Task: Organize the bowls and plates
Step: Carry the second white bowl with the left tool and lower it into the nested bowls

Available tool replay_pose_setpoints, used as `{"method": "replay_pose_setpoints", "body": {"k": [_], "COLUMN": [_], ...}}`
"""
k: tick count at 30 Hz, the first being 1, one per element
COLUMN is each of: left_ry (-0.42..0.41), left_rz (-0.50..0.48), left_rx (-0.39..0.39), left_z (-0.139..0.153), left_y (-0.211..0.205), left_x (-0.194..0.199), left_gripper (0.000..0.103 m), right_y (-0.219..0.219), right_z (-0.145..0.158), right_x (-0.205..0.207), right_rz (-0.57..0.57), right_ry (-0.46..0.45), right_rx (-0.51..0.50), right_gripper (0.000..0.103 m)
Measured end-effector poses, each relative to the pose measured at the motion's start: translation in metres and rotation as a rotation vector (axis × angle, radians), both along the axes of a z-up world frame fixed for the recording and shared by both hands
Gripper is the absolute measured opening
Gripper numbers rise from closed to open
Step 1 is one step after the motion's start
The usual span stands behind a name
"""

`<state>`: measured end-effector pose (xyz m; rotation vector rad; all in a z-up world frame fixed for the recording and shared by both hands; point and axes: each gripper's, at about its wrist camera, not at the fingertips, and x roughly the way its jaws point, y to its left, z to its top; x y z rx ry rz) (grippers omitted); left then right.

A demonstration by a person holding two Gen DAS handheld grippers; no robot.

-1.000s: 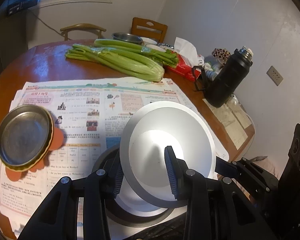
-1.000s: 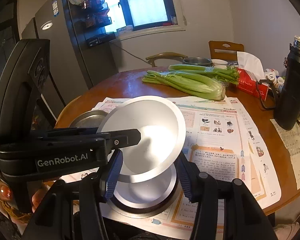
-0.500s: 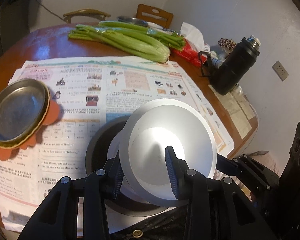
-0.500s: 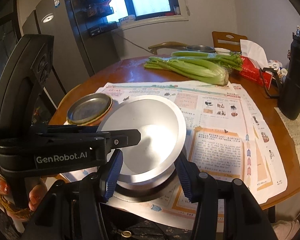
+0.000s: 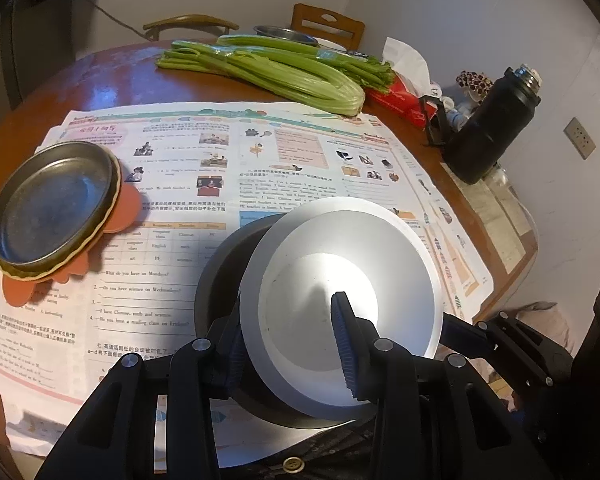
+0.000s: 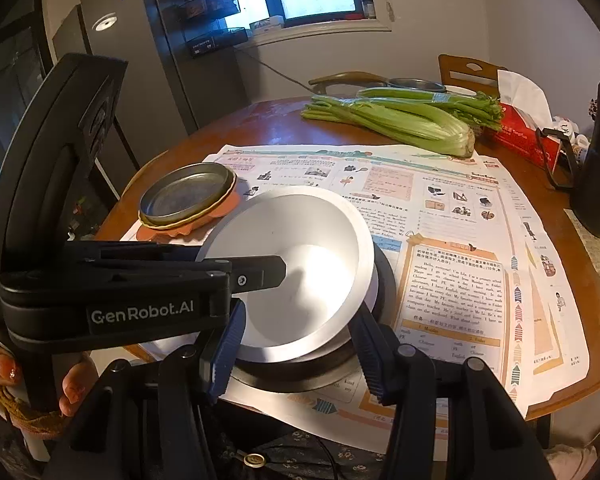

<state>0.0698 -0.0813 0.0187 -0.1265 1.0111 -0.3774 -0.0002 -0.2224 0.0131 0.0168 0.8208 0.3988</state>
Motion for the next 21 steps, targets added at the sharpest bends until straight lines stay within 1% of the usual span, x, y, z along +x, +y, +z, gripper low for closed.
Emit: {"method": "replay_pose_setpoints", "body": {"k": [12, 21], "left_ry": [-0.012, -0.013], "left_rz": [-0.006, 0.008], "left_rx": [0.013, 0.015], "left_z": [0.0002, -0.0005], "left_y": [-0.0009, 0.0038], "left_x": [-0.0026, -0.0054], "left_gripper": [0.04, 0.04], "right_y": [-0.0019, -0.003], "right_z": [-0.0026, -0.003], "right_x": [-0.0005, -0.0006], "right_rz": [0.004, -0.001], "right_ry": [0.002, 0.004], "right_rx": [-0.002, -0.003], "right_gripper": [0.054, 0.054]}}
